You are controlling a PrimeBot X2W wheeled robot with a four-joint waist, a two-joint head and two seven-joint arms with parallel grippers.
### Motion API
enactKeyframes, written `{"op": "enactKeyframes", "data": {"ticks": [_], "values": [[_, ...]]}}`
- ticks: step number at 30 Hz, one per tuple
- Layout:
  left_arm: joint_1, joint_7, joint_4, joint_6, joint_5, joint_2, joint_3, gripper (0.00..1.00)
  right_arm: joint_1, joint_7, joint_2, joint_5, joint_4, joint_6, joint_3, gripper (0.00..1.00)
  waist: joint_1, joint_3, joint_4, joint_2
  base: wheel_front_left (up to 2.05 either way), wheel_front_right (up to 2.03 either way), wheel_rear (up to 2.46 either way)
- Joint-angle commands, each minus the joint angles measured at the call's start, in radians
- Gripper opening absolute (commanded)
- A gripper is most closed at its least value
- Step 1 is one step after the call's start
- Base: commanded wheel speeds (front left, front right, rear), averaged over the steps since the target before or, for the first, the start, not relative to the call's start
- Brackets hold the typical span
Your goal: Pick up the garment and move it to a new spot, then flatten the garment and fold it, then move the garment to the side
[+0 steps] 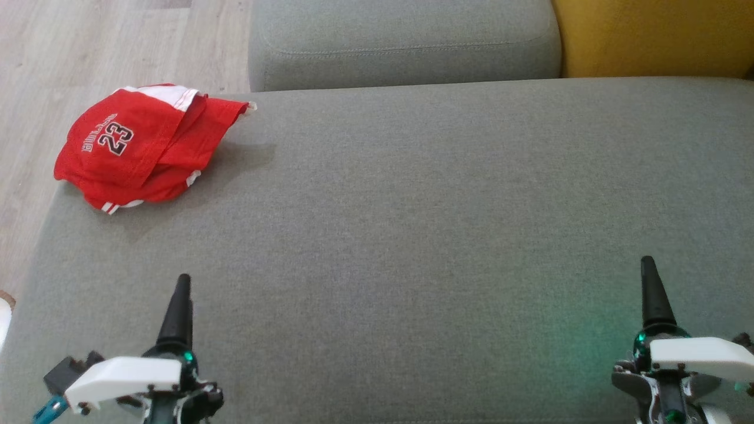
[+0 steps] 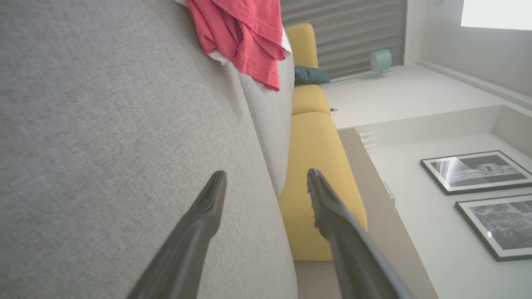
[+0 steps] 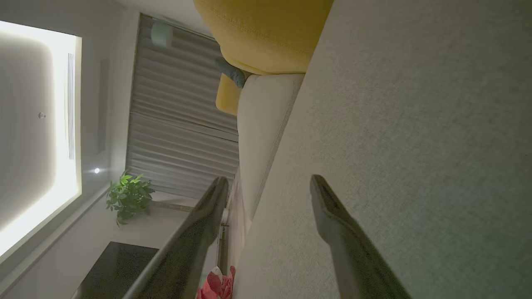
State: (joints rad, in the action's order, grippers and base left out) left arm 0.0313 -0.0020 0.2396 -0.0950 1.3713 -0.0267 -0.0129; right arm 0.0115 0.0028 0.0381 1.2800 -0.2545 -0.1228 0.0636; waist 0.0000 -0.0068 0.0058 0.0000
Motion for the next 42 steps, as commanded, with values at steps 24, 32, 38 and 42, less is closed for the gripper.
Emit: {"op": "enactKeyframes", "data": {"ticks": [24, 32, 38, 42], "values": [[-0.054, -0.075, -0.101, 0.023, -0.367, -0.014, -0.081, 1.00, -0.034, -0.079, 0.007, -0.341, 0.107, -0.004, -0.082, 1.00, 0.0000, -0.006, 0.004, 0.0000, 0.00, 0.00, 0.00], [-0.054, -0.099, -0.115, 0.032, -0.521, -0.015, -0.106, 1.00, -0.035, -0.102, 0.008, -0.454, 0.123, -0.004, -0.105, 1.00, 0.0000, -0.007, 0.006, 0.0000, 0.00, 0.00, 0.00], [-0.051, -0.116, -0.122, 0.039, -0.618, -0.016, -0.121, 1.00, -0.035, -0.120, 0.008, -0.548, 0.126, -0.005, -0.123, 1.00, 0.0000, -0.010, 0.007, 0.0000, 0.00, 0.00, 0.00], [-0.048, -0.128, -0.121, 0.043, -0.688, -0.017, -0.128, 1.00, -0.034, -0.132, 0.009, -0.617, 0.118, -0.005, -0.133, 1.00, 0.0000, -0.012, 0.007, 0.0000, 0.00, 0.00, 0.00]]}}
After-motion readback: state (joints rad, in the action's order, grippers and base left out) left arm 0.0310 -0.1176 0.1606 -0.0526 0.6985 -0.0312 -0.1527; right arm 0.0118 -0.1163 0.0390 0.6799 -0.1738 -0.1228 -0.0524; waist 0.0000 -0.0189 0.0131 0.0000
